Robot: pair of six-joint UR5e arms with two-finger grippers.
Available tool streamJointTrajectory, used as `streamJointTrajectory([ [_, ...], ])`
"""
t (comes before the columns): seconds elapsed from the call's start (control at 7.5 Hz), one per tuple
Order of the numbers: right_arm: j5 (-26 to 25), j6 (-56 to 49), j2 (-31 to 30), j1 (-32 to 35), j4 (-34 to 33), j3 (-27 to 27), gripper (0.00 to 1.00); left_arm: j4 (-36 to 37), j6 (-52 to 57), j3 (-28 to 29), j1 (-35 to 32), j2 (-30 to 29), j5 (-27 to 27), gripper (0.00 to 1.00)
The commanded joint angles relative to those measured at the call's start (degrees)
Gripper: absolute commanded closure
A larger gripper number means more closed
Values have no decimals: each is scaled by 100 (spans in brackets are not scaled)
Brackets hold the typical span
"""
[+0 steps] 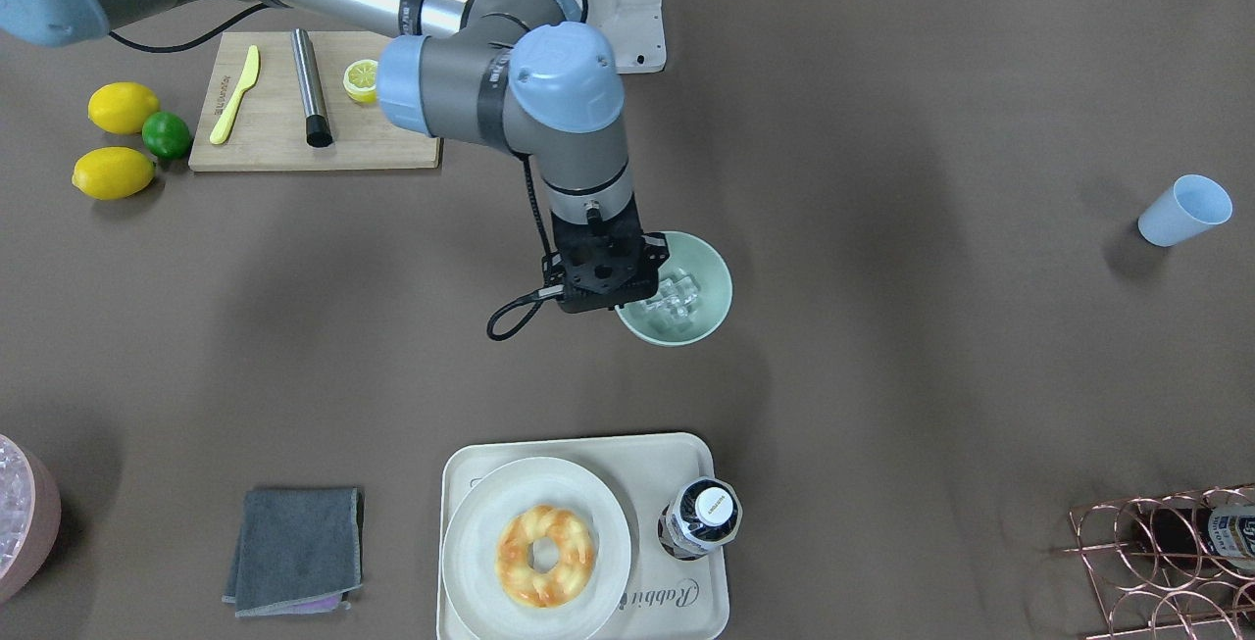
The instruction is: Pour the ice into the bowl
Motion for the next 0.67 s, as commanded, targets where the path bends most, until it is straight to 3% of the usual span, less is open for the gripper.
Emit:
streamJointTrajectory([
  [0.0, 788, -1485, -1379, 880, 11, 992, 100, -31, 2679, -4, -1398, 208, -1405, 3],
  [0.13, 1043, -1952, -1854, 1257, 11, 1222, 100, -171, 3622, 135, -1665, 340, -1566, 3],
  [0.53, 1921, -3411, -3243, 2435, 55, 1523, 100, -2003, 4384, 618, -1938, 1042, -1629, 3],
])
